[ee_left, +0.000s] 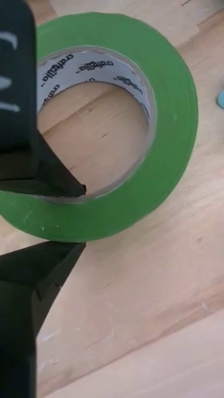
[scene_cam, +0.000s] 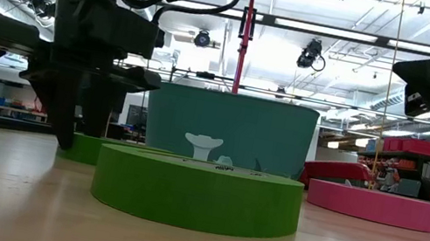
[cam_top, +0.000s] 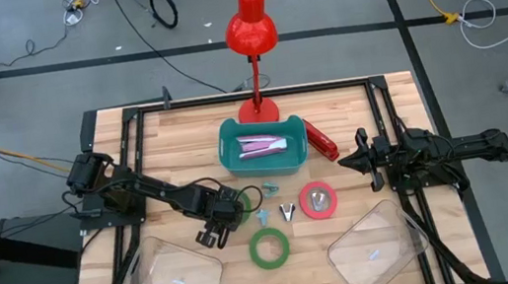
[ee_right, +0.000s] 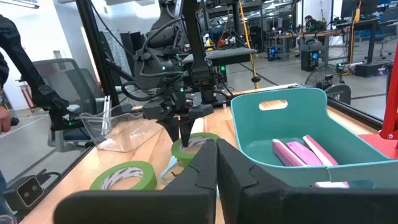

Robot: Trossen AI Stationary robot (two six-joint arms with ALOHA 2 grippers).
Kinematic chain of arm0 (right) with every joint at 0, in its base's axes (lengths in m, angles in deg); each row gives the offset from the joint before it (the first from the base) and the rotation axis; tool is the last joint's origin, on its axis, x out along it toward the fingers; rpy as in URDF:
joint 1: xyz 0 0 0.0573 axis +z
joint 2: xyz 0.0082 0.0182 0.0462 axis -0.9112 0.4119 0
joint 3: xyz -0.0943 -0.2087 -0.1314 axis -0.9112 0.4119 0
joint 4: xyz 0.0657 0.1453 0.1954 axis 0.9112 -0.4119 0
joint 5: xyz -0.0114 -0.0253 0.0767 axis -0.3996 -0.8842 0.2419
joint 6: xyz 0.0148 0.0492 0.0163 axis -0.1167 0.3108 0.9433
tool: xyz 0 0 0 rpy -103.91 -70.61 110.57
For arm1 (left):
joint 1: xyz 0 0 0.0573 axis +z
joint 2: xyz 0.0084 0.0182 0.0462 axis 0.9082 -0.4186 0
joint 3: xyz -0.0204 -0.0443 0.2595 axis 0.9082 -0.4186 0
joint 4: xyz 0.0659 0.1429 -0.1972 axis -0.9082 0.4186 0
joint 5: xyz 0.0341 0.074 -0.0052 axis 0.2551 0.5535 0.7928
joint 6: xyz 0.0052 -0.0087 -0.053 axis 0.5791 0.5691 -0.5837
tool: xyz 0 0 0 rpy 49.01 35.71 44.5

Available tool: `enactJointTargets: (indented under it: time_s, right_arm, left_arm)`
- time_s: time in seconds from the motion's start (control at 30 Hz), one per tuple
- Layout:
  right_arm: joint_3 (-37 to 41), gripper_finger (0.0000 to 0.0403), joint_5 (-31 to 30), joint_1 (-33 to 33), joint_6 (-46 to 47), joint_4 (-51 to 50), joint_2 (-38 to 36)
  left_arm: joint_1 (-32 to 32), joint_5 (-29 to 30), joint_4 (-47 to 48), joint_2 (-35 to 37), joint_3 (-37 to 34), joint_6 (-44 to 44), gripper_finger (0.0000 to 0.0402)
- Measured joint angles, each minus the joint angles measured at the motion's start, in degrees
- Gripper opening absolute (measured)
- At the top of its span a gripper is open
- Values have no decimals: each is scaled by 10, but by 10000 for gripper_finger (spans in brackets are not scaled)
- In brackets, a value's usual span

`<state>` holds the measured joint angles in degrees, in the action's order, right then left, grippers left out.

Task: Pick and place Stapler, Stapler remover, tape
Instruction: Put the top green tape in the left transparent bin

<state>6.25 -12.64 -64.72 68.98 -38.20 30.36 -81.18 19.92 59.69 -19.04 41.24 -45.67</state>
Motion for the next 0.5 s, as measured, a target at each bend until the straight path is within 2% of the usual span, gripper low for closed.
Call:
enactJointTargets:
  time_s: [0.3,0.5]
  right_arm:
    - [0,6,0,0,0,0,0]
    - [0,6,0,0,0,0,0]
  left_arm:
    - [0,0,13,2,1,-1,106]
    - [-1,0,61,2,26,-2,107]
